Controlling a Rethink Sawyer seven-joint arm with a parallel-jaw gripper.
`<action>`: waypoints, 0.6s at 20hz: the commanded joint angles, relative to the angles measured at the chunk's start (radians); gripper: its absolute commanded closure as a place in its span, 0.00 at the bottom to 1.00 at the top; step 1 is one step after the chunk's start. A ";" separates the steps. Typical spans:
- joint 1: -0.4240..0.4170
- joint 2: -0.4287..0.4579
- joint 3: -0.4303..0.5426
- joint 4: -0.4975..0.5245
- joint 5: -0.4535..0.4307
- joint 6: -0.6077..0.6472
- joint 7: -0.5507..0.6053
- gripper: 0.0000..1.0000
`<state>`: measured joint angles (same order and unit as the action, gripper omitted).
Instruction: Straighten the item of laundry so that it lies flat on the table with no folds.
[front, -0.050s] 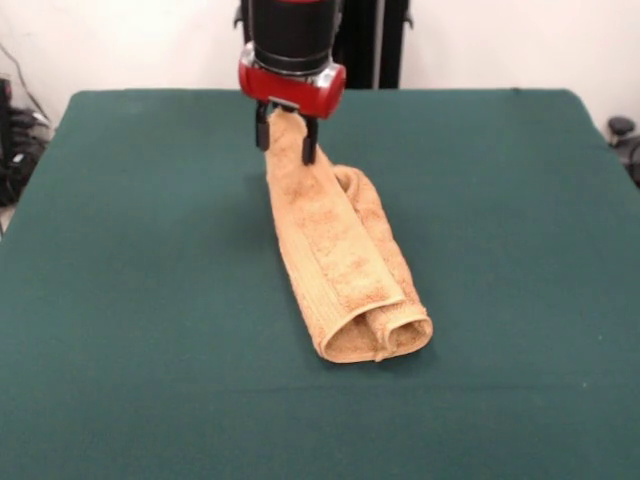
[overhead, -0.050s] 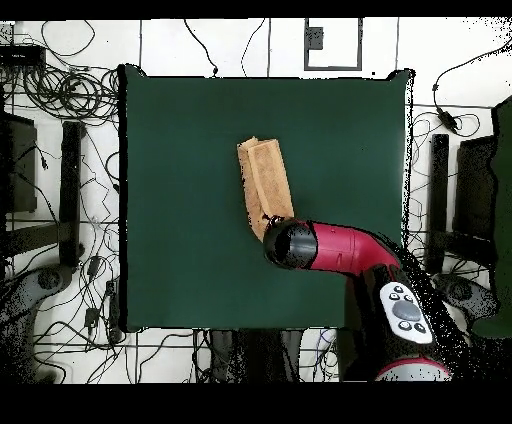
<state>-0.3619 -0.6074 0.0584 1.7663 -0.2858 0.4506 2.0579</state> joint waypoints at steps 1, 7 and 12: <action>-0.042 0.075 0.216 0.037 -0.077 0.126 -0.248 0.00; -0.094 0.067 0.267 0.048 -0.123 0.194 -0.276 0.00; -0.131 0.035 0.294 0.063 -0.152 0.261 -0.290 0.00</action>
<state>-0.4800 -0.5770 0.1955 1.7695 -0.3875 0.5542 2.0465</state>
